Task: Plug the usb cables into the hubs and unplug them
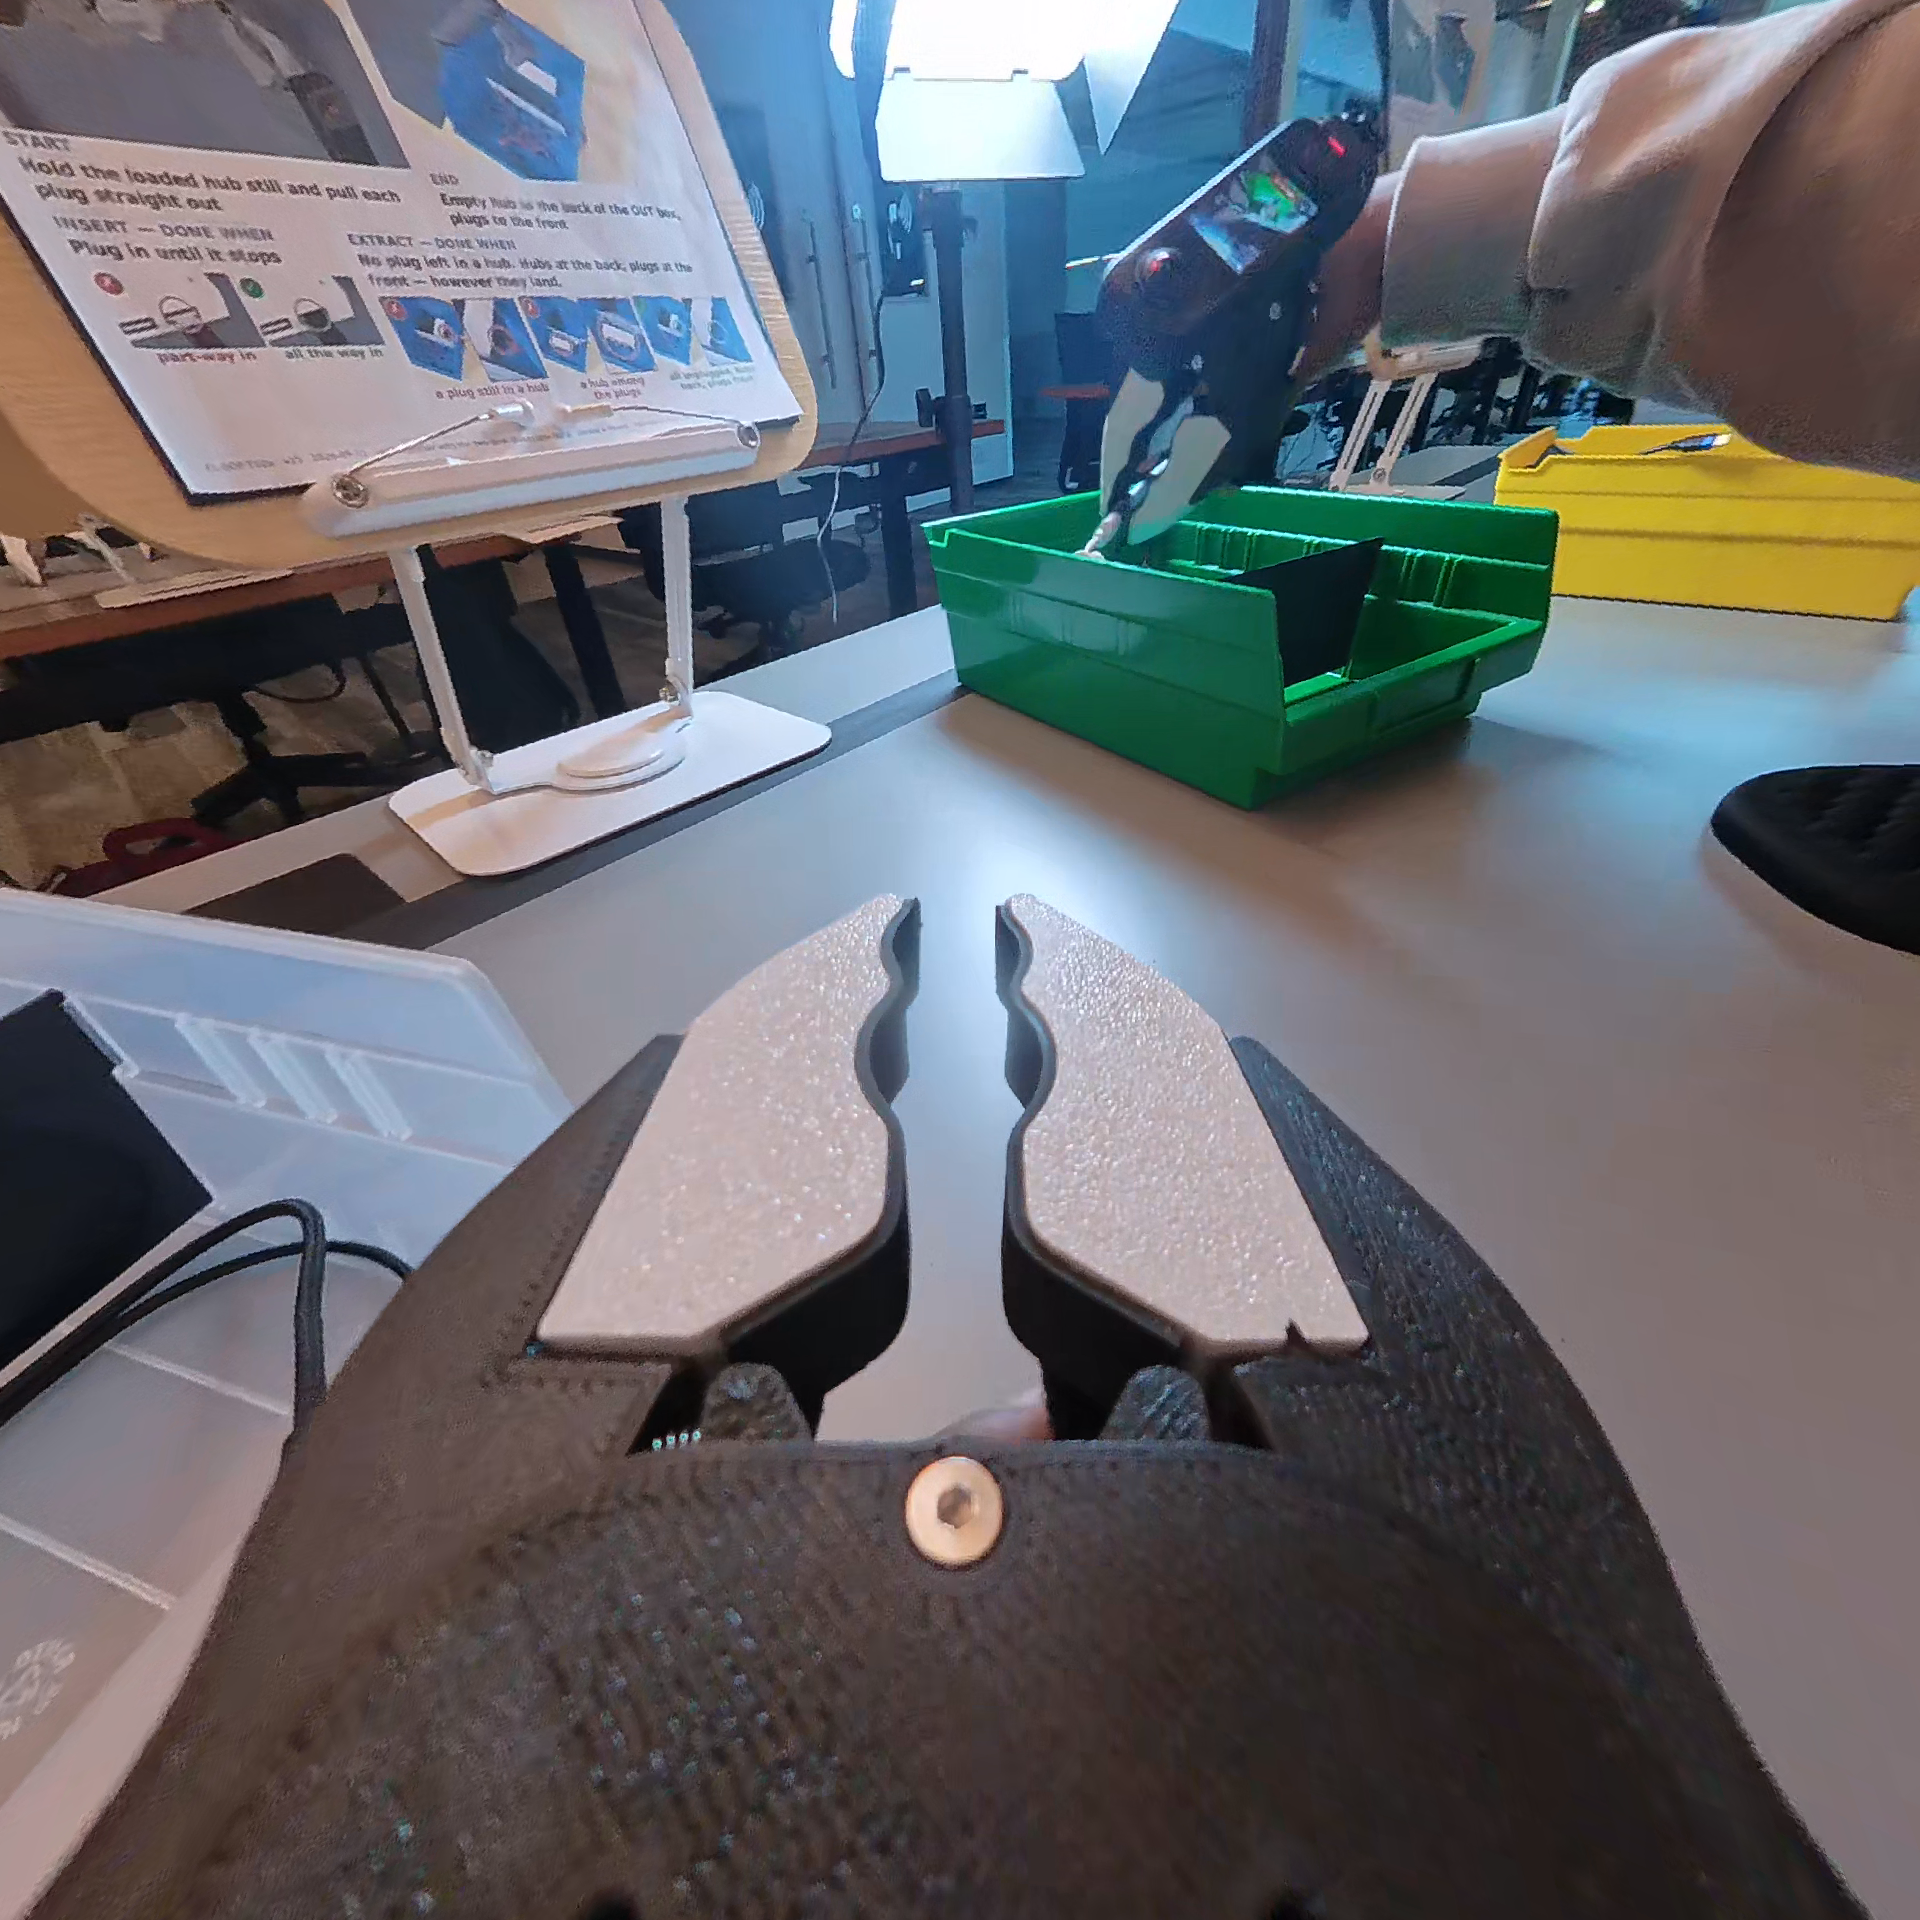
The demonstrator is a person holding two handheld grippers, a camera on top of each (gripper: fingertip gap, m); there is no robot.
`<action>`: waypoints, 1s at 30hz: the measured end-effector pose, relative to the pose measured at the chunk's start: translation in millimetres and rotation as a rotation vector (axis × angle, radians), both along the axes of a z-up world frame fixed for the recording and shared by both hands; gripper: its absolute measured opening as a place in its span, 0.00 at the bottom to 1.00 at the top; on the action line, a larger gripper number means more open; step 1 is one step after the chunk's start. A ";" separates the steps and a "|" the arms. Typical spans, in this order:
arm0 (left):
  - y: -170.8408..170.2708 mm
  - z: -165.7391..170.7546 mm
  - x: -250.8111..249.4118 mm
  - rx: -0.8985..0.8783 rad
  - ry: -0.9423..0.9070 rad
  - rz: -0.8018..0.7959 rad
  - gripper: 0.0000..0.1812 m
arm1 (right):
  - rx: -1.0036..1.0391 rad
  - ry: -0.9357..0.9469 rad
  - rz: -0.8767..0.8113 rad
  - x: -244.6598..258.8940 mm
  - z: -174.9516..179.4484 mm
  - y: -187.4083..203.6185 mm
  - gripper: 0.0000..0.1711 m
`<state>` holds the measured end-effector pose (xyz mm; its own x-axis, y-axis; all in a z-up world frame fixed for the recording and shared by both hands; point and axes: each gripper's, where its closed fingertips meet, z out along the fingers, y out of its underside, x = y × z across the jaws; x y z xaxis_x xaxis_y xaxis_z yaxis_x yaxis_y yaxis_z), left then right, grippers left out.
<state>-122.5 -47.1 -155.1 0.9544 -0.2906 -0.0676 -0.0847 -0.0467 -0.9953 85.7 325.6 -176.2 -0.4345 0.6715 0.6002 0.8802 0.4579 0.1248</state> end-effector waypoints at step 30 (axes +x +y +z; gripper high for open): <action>2.9 -14.6 0.6 -0.080 0.001 -0.006 0.16 | -0.174 0.167 -0.086 26.5 -34.9 0.4 0.25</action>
